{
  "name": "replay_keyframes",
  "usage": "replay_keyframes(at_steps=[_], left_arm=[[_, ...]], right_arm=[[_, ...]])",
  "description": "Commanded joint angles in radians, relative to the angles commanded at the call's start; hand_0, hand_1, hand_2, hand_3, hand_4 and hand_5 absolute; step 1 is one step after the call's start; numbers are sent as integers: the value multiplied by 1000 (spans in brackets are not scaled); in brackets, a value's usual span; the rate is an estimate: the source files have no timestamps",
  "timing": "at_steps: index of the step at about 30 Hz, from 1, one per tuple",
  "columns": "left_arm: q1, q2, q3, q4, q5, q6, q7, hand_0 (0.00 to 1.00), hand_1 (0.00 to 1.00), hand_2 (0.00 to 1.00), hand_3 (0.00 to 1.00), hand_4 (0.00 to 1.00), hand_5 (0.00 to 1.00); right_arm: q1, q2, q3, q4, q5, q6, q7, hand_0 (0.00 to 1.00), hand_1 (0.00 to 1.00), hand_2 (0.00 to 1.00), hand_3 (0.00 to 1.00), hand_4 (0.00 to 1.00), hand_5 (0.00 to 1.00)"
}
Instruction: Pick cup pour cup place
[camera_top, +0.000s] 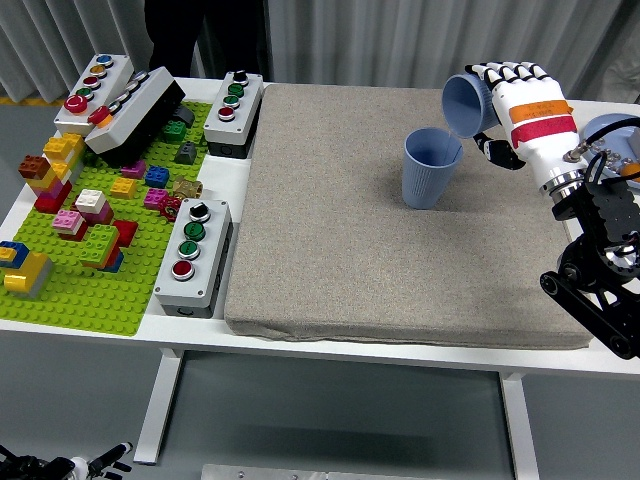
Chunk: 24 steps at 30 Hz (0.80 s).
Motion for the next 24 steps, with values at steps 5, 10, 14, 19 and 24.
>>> replay_keyframes(at_steps=[5,10,14,19,24], left_arm=[[0,0,-1,0,2,0,0,856,869,885,773,601,998],[1,-1,-2,0,2,0,1,856,869,885,773,601,998],[2,-1,-1,0,2,0,1,856,869,885,773,601,998],[5,-2,2,0,-1,0,1,855,869,885,773,601,998],[7,-2,6,0,-3,0,1,855,869,885,773,602,998]], right_arm=[[-3,1,10,1,28,6,2,726,567,476,495,512,2],[-6,6,28,2,127,16,15,726,567,476,495,512,2],[-9,12,48,-2,291,16,58,726,567,476,495,512,2],[-17,24,100,-7,487,41,122,727,571,478,500,513,2],[-36,43,221,-7,696,150,143,727,572,480,500,513,2]])
